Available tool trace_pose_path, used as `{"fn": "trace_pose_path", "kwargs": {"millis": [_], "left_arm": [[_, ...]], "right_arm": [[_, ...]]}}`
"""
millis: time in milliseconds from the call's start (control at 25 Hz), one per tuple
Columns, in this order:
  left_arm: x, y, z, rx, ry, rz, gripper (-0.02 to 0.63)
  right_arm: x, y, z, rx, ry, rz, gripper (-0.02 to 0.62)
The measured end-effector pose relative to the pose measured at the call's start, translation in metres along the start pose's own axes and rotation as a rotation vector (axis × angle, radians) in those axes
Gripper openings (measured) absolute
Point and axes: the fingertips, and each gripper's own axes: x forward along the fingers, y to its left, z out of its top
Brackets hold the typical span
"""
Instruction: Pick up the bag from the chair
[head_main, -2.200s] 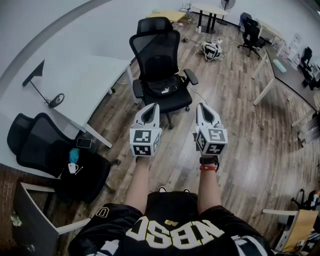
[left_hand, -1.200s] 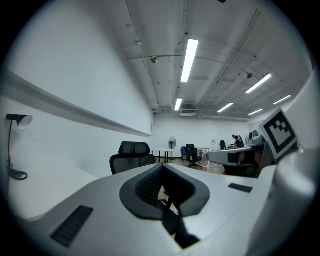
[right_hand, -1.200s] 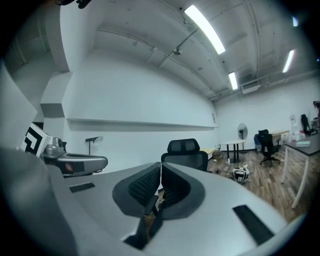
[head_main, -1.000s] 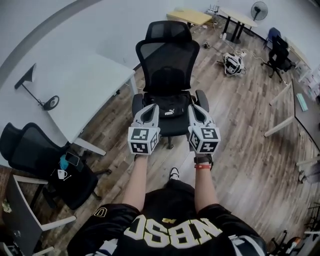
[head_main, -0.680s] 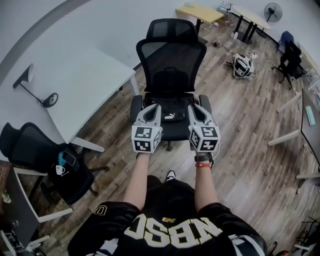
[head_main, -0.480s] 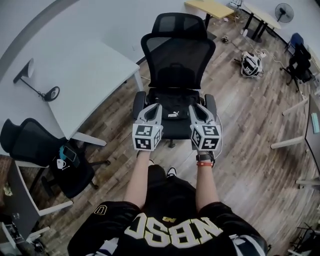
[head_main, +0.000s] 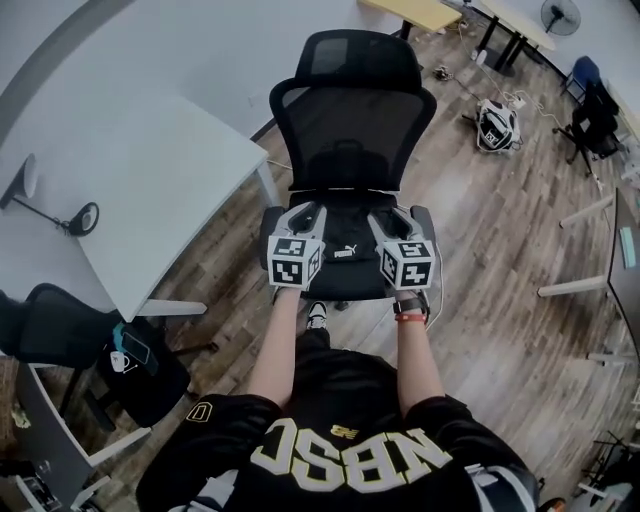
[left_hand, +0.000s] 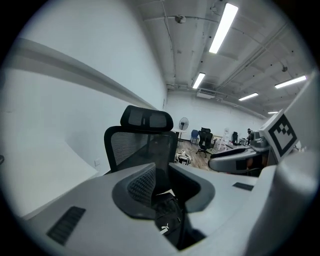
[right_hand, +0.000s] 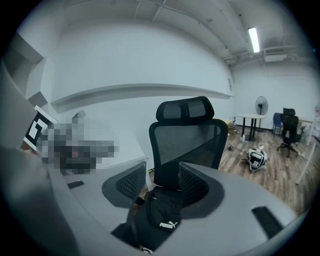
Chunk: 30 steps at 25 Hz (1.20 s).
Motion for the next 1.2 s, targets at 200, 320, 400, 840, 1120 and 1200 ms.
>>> {"fn": "trace_pose_path", "kwargs": {"millis": [200,320,400,840,1120,1200], "left_arm": [[0.047,0.034,-0.017,-0.019,0.078,-0.064,0.145],[0.069,0.047,-0.039,-0.047,0.14,-0.088,0.192],[0.084,0.05,-0.057,-0.065,0.192,-0.1,0.218],[0.157,0.077,-0.18,-0.215,0.413,-0.029,0.354],[0.174,0.101,-0.269,-0.27,0.563,0.065,0.362],[0.181,0.105,-0.29,-0.28,0.598,0.072,0.362]], "right_arm": [[0.048,-0.015,-0.015,0.05,0.07,-0.043,0.224],[0.075,-0.026,-0.033,0.049,0.132,-0.056,0.249],[0.088,-0.039,-0.045,0.06,0.173,-0.061,0.269],[0.171,-0.107,-0.161,0.108,0.462,0.004,0.336],[0.209,-0.121,-0.242,0.179,0.581,0.02,0.347],[0.215,-0.127,-0.26,0.192,0.592,0.008,0.345]]}}
